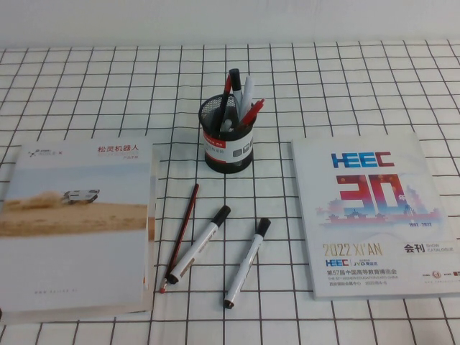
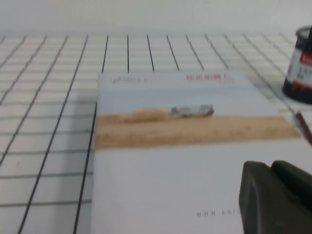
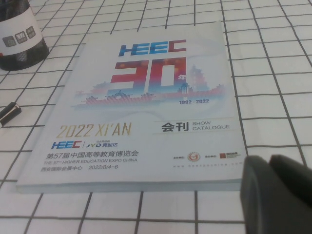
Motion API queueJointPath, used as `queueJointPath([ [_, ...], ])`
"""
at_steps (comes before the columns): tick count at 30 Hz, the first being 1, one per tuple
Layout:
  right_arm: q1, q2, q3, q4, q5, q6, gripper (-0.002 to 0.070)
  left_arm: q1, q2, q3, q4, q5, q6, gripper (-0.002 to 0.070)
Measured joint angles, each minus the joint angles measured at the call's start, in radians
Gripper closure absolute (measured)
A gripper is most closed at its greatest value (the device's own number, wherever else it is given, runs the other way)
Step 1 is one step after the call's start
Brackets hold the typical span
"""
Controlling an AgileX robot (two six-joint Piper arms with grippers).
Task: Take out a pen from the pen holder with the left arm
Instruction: 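Take a marker out of the pen holder and lay it on the table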
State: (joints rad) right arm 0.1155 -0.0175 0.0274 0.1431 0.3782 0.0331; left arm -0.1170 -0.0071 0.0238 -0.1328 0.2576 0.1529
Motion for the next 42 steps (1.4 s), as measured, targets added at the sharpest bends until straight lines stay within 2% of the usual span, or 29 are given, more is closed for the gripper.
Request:
queueJointPath([
  [9,0.0,0.0,0.0,0.0,0.0,0.0,0.0691,0.0,0.0,0.0,0.031,0.118,0.0,0.0676],
  [42,0.0,0.0,0.0,0.0,0.0,0.0,0.0691,0.0,-0.002,0.0,0.032,0.125,0.0,0.0676],
])
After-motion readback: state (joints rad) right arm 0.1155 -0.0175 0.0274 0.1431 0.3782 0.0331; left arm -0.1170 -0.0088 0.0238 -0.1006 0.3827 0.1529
